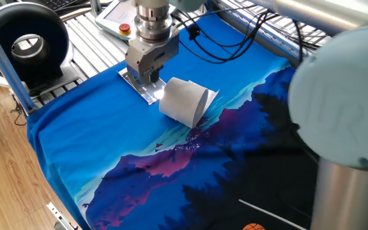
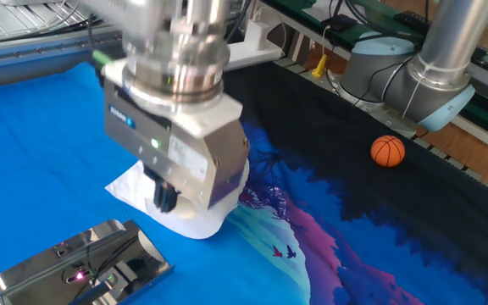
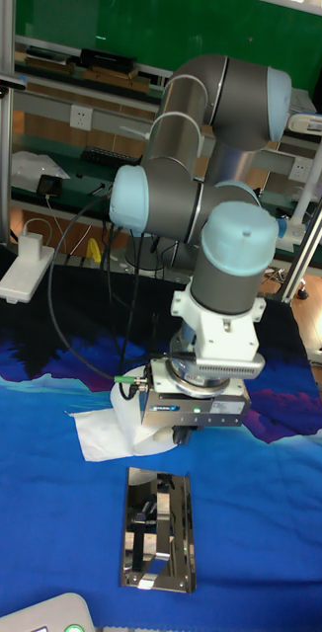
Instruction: Put the toilet paper on its holder
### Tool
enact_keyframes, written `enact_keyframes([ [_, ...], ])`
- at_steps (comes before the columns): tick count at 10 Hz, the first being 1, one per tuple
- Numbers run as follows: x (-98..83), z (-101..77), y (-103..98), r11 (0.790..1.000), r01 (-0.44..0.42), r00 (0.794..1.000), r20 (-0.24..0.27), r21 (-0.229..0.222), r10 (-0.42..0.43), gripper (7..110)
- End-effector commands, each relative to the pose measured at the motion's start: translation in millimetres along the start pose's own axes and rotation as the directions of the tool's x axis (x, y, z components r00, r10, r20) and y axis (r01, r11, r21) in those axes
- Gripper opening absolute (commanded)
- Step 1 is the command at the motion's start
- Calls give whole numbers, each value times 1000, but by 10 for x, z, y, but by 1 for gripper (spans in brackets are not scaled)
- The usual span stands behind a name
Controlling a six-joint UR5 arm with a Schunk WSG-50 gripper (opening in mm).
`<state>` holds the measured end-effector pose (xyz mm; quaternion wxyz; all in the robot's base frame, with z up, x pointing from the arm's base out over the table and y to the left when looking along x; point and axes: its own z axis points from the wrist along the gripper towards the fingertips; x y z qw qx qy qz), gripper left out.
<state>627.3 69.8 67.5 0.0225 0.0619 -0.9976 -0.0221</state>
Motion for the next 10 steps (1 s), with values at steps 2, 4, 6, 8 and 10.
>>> enact_keyframes([
  [2,77,177,135,999,-4,997,-72,-40,1,7],
  [4,188,187,173,999,-6,993,-119,-49,0,7],
  [6,377,165,200,998,-7,981,-195,-58,-5,7],
  [8,468,174,241,998,-14,973,-230,-58,0,7],
  [10,587,178,298,998,-31,962,-272,-50,16,7],
])
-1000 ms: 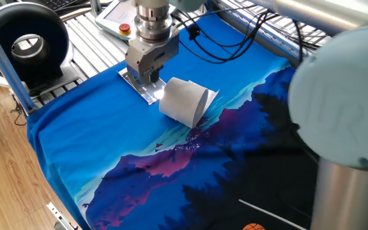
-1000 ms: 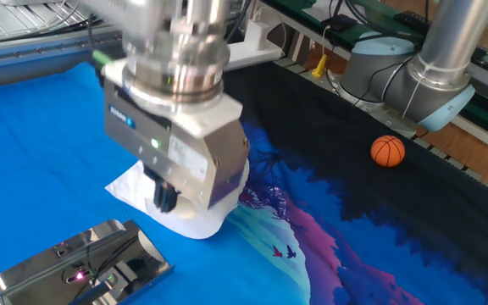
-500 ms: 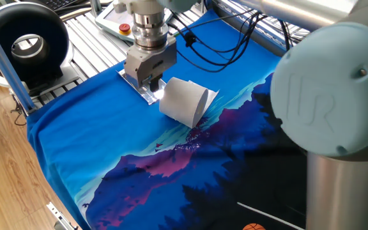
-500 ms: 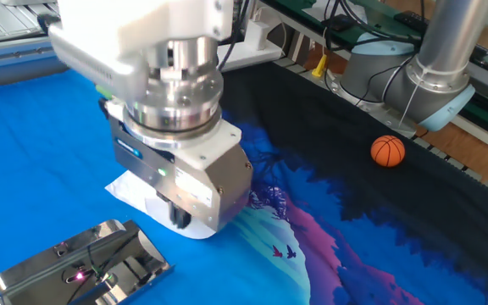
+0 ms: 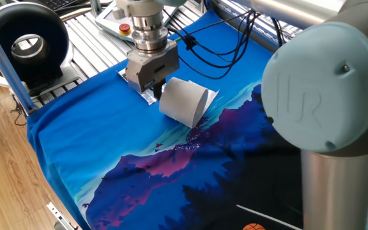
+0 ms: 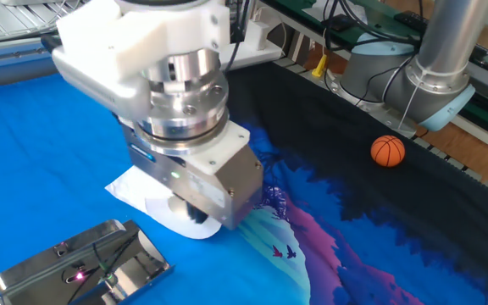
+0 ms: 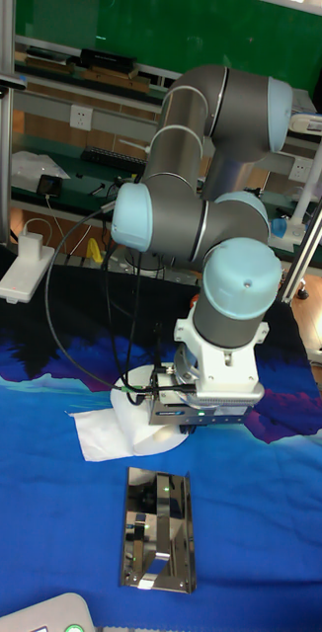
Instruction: Put the toilet paper on its holder
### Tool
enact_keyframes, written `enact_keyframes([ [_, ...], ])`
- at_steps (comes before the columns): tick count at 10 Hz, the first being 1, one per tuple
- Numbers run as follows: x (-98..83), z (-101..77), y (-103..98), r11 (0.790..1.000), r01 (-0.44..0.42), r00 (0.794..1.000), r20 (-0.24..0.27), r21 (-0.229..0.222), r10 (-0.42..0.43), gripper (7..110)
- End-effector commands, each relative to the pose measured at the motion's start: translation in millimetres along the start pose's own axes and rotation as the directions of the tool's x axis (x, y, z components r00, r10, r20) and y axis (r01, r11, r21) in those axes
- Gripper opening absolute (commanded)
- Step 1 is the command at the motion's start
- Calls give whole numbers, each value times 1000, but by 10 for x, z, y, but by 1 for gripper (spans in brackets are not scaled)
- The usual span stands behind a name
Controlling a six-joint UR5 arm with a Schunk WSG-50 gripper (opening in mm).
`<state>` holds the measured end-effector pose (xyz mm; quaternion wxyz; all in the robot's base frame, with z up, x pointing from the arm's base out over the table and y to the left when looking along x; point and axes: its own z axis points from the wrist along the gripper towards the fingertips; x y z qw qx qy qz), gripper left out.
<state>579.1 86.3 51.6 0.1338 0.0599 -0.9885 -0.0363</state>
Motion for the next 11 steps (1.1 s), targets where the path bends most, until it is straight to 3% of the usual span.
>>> enact_keyframes([
  [1,188,54,131,999,-31,997,-70,-10,31,7],
  [4,278,114,119,998,-51,993,-100,29,54,7],
  [11,580,126,140,999,-38,975,-216,37,45,7],
])
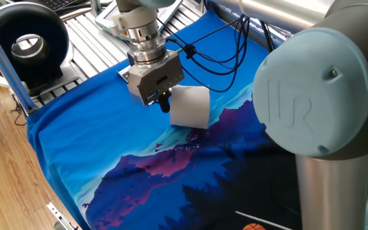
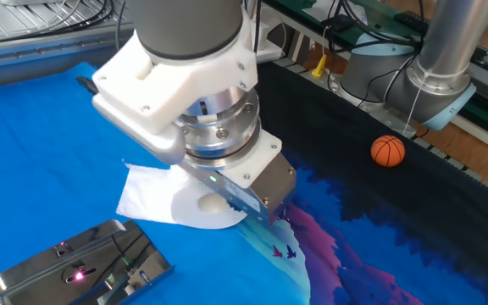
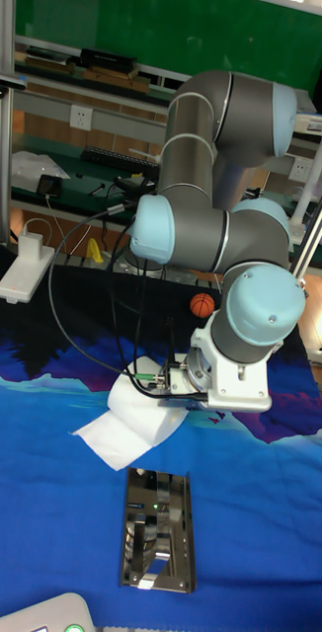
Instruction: Put the toilet paper on its holder
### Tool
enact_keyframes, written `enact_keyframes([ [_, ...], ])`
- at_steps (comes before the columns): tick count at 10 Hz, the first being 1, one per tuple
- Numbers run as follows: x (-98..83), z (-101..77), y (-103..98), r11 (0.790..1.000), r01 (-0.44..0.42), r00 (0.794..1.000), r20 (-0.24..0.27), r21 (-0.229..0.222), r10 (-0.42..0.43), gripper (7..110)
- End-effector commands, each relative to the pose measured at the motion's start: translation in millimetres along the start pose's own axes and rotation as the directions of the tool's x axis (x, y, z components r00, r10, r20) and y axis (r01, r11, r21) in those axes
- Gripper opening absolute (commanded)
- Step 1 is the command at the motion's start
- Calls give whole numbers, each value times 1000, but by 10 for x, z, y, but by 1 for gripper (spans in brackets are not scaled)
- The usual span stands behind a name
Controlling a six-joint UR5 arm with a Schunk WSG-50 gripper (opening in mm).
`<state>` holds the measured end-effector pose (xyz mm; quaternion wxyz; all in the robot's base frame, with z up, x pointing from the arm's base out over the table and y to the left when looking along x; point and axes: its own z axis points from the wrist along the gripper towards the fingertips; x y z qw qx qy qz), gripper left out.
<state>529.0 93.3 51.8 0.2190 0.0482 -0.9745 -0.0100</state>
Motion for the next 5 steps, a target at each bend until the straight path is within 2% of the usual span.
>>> enact_keyframes([
  [1,162,22,8,1000,-15,998,-65,-4,15,7],
  [3,325,42,-23,999,-37,991,-129,13,38,7],
  [5,407,62,-37,998,-51,986,-160,24,54,7],
])
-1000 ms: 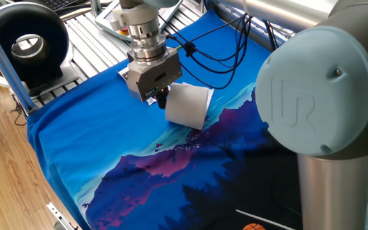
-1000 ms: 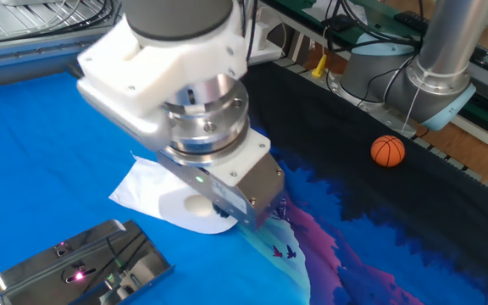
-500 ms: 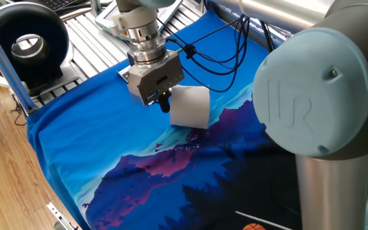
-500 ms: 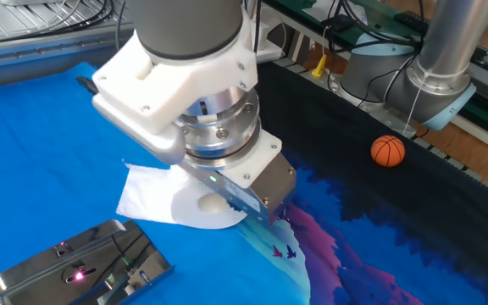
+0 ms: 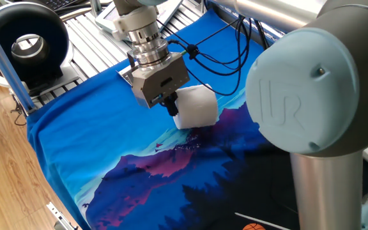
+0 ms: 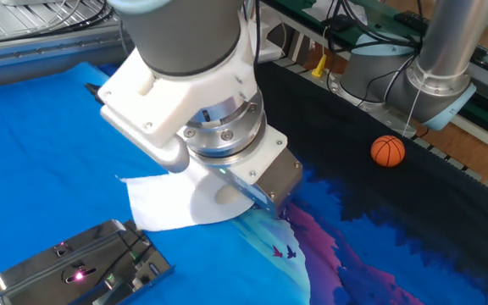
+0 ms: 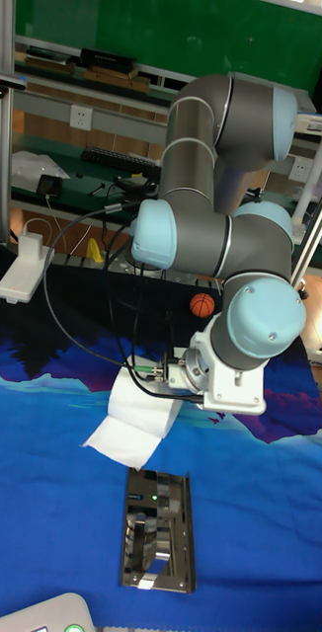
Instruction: Put the toilet paper on its holder
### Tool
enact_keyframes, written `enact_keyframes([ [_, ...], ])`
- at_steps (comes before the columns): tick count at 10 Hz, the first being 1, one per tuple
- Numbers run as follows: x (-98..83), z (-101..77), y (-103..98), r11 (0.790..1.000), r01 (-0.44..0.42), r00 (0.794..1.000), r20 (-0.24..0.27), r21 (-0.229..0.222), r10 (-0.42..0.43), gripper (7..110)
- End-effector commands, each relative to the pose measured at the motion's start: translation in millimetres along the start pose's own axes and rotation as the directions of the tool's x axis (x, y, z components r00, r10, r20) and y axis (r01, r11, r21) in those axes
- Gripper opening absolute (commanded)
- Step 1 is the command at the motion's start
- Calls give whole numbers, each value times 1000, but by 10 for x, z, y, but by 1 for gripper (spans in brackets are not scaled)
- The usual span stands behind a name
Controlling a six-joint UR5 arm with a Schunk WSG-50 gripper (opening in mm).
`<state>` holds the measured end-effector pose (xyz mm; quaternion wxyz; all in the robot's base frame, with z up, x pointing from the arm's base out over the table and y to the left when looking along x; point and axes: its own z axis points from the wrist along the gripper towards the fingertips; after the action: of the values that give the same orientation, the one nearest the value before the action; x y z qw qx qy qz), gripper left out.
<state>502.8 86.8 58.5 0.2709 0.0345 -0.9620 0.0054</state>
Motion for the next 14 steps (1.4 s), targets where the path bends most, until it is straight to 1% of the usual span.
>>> enact_keyframes([
  [1,152,49,-20,1000,-26,998,-60,8,27,7],
  [3,181,90,-27,999,-36,997,-72,9,37,7],
  [5,253,110,-14,999,-52,994,-99,12,53,7],
  [7,262,134,19,998,-64,993,-100,8,65,7],
  [10,260,83,58,998,-68,993,-98,0,67,7],
  [12,273,29,156,997,-78,992,-98,-14,76,7],
  [14,328,-41,273,996,-92,990,-105,-19,90,7],
])
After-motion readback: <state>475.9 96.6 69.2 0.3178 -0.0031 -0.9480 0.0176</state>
